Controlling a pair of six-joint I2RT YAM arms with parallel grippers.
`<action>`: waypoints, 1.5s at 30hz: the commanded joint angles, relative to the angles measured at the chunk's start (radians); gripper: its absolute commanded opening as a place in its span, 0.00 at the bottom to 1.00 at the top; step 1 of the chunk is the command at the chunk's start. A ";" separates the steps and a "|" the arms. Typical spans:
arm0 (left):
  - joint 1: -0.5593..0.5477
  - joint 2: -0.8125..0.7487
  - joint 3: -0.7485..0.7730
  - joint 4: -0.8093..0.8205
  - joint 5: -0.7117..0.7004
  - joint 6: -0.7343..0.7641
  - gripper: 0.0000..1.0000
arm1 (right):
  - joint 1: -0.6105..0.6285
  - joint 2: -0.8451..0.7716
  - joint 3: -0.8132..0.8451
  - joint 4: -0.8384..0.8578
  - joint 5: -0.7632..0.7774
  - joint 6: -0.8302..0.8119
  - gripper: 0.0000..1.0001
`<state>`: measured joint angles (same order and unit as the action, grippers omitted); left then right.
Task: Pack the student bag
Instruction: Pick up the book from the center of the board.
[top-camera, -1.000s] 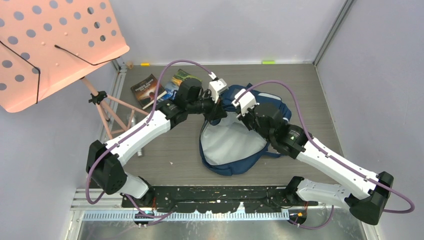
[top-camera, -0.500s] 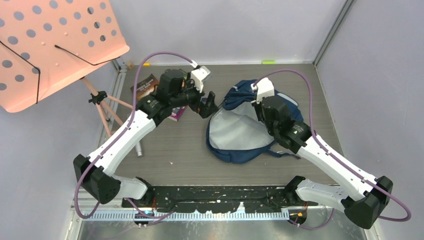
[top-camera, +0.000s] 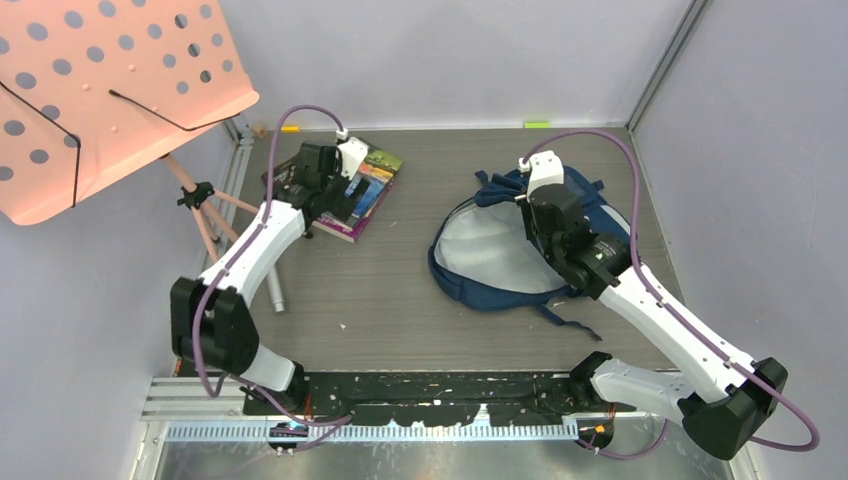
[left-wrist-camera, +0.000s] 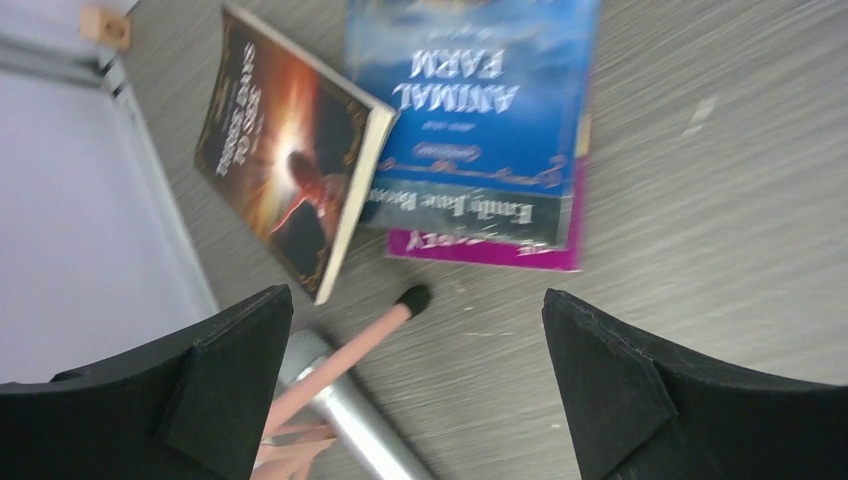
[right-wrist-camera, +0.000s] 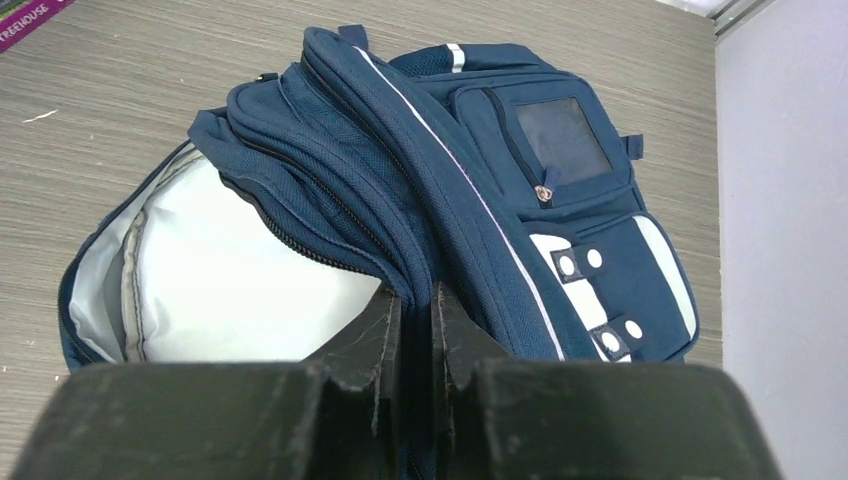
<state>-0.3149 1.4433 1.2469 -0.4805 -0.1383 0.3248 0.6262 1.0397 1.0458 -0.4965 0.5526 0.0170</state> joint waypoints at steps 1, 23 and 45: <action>0.051 0.084 -0.004 0.095 -0.181 0.122 1.00 | -0.007 -0.064 0.073 0.115 -0.015 0.043 0.00; 0.154 0.327 -0.003 0.327 -0.153 0.196 0.66 | -0.018 -0.067 0.036 0.155 -0.037 0.027 0.00; 0.184 0.453 0.033 0.373 -0.140 0.235 0.25 | -0.022 -0.083 0.017 0.175 -0.052 0.004 0.00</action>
<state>-0.1448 1.8736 1.2396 -0.1261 -0.3214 0.5438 0.6067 1.0031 1.0378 -0.4938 0.4870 0.0246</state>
